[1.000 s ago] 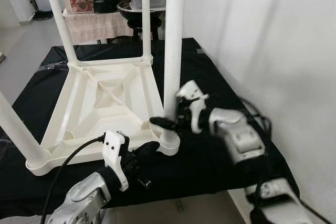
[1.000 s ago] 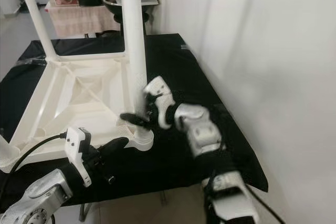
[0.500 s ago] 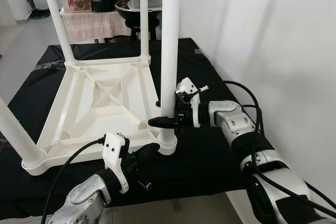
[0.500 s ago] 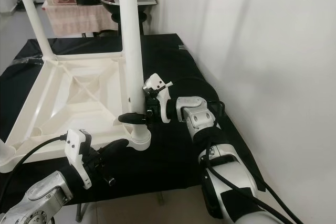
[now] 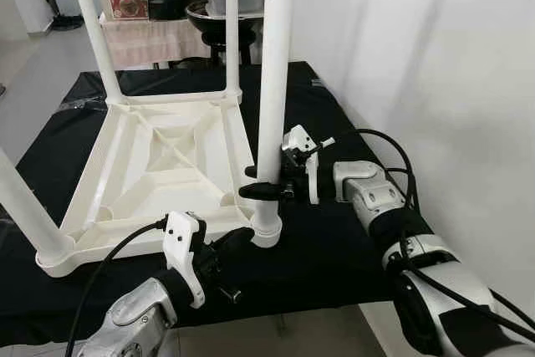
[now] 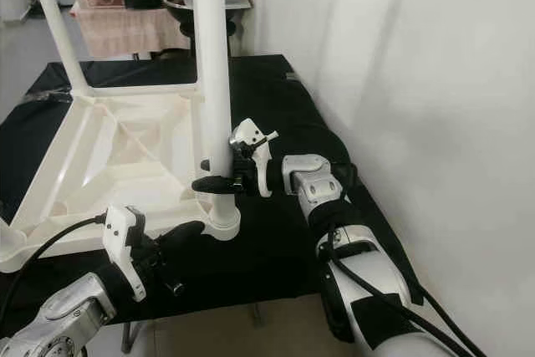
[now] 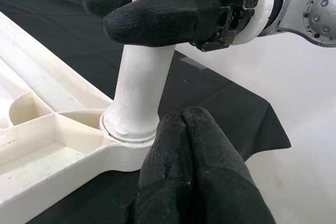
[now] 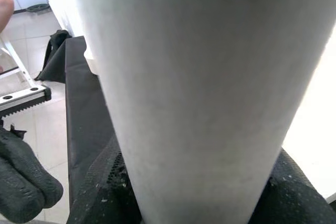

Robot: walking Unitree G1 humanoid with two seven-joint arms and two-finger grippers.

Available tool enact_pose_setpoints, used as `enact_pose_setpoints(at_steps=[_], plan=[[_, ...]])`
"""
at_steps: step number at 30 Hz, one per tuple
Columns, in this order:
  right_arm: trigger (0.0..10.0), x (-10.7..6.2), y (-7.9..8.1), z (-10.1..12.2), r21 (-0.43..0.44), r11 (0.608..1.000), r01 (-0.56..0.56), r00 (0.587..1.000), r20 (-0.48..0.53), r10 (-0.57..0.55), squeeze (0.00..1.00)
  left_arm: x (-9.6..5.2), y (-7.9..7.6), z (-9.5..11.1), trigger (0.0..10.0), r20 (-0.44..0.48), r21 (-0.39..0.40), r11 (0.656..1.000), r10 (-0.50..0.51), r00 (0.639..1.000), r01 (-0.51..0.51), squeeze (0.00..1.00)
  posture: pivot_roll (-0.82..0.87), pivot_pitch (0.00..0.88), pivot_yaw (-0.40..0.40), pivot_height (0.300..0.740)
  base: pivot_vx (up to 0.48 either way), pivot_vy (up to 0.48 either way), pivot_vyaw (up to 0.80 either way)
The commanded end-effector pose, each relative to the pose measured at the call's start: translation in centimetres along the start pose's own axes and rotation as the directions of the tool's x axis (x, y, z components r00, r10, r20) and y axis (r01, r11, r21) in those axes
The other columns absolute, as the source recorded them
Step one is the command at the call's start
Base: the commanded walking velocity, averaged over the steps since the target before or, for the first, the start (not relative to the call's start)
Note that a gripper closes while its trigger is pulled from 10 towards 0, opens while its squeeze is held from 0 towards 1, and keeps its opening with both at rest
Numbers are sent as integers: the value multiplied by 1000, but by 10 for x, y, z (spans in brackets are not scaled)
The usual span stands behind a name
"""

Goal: Building children table

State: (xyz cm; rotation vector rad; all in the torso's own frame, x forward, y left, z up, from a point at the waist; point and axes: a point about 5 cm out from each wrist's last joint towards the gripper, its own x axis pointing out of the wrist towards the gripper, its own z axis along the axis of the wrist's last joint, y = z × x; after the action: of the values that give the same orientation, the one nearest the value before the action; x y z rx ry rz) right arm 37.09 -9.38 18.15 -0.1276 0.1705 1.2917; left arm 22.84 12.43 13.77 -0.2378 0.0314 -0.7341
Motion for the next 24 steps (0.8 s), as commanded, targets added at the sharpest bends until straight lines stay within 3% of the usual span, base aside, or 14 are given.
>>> enact_pose_setpoints(at_steps=[1,2,4,6,7,9,14,15,16,18,19,20,21,24], plan=[[0,-2,0,-9,44,974,222,974,34,-224,0,-1,-1,-2,10000,-11,-5,1000,-4,1000,4,0,26,0,-51,740,0,0,0],[0,3,4,-16,71,932,354,934,20,-356,0,-3,0,-1,10000,-11,-6,1000,-3,1000,3,0,14,0,-42,740,0,0,0],[0,10,11,-26,214,748,628,769,-19,-639,0,-4,2,0,10000,-8,-9,1000,-3,1000,3,0,8,0,-37,740,0,0,0],[0,10,11,-26,214,748,628,769,-19,-639,0,-4,2,0,10000,-8,-9,1000,-3,1000,3,0,8,0,-37,740,0,0,0],[0,12,18,-36,284,650,705,693,-82,-716,0,-4,3,0,10000,-8,-11,1000,-4,1000,4,0,-8,0,-20,740,0,0,0],[0,27,39,-38,127,696,707,707,-92,-701,0,-2,5,-1,10000,-15,-11,1000,-14,1000,13,0,-8,0,-11,740,0,0,0],[0,29,28,-36,76,697,713,701,-90,-708,0,0,6,-2,10000,-20,-12,1000,-18,1000,18,0,-7,0,-15,740,0,0,0],[1647,30,25,-36,79,695,715,699,-92,-709,0,1,6,-2,10000,-19,-11,1000,-18,1000,18,0,0,0,-23,740,0,0,0],[10000,31,25,-33,84,711,698,716,-89,-693,0,1,7,-2,10000,-13,-10,1000,-10,1000,10,0,0,0,-25,740,0,0,0],[10000,33,26,-31,92,718,690,724,-87,-684,0,1,7,-2,10000,-8,-10,1000,-4,1000,4,0,1,0,-25,740,0,0,0],[10000,35,29,-24,91,746,660,752,-67,-656,1000,1,7,-1,10000,-4,-8,1000,3,1000,-3,0,7,0,-28,740,0,0,0],[10000,37,31,-16,107,785,610,792,-29,-610,1000,1,7,-1,10000,-1,-7,1000,6,1000,-6,0,5,0,-28,740,0,0,0],[10000,37,31,-16,107,785,610,792,-29,-610,1000,1,7,-1,10000,-1,-7,1000,6,1000,-6,0,5,0,-28,740,0,0,0],[10000,37,27,-3,118,849,516,850,52,-524,1000,2,6,-1,10000,-2,-9,1000,-3,1000,3,0,0,0,-28,740,0,0,0]])
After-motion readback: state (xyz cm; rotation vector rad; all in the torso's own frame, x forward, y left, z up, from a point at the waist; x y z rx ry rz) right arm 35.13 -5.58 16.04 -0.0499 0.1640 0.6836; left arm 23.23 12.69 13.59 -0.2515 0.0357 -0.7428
